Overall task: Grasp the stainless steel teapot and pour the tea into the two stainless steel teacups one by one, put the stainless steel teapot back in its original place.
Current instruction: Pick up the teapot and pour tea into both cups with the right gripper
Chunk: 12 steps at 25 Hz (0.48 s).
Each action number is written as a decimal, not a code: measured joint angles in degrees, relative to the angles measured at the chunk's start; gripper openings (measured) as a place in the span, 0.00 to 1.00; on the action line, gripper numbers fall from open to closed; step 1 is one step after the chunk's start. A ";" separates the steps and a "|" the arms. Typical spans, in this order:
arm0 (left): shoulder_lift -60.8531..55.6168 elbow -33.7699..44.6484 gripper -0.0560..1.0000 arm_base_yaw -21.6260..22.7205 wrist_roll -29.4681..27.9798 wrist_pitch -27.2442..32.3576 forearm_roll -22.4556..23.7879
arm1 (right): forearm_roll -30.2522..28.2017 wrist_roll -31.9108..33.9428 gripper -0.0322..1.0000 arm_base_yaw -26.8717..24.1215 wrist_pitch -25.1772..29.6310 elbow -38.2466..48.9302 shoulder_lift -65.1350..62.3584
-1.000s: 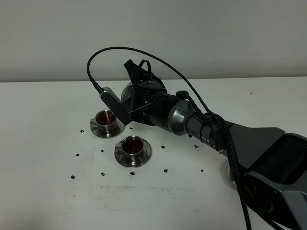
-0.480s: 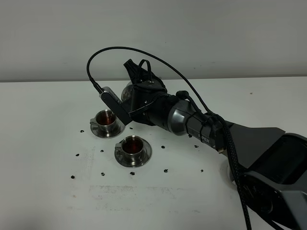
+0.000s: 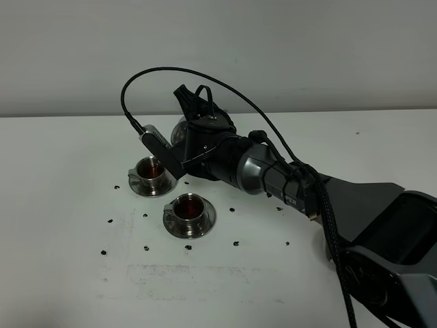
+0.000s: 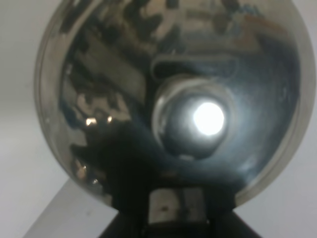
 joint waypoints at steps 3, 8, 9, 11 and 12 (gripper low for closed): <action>0.00 0.00 0.53 0.00 0.00 0.00 0.00 | -0.12 0.00 0.22 0.32 0.00 0.00 0.00; 0.00 0.00 0.53 0.00 0.00 0.00 0.00 | -0.88 0.00 0.22 0.42 0.00 0.00 0.00; 0.00 0.00 0.53 0.00 0.00 0.00 0.00 | -0.93 0.00 0.22 0.42 0.00 0.00 0.00; 0.00 0.00 0.53 0.00 0.00 0.00 0.00 | -1.09 0.00 0.22 0.42 -0.06 0.00 0.00; 0.00 0.00 0.53 0.00 0.00 0.00 0.00 | -1.15 0.00 0.22 0.42 -0.06 0.00 0.00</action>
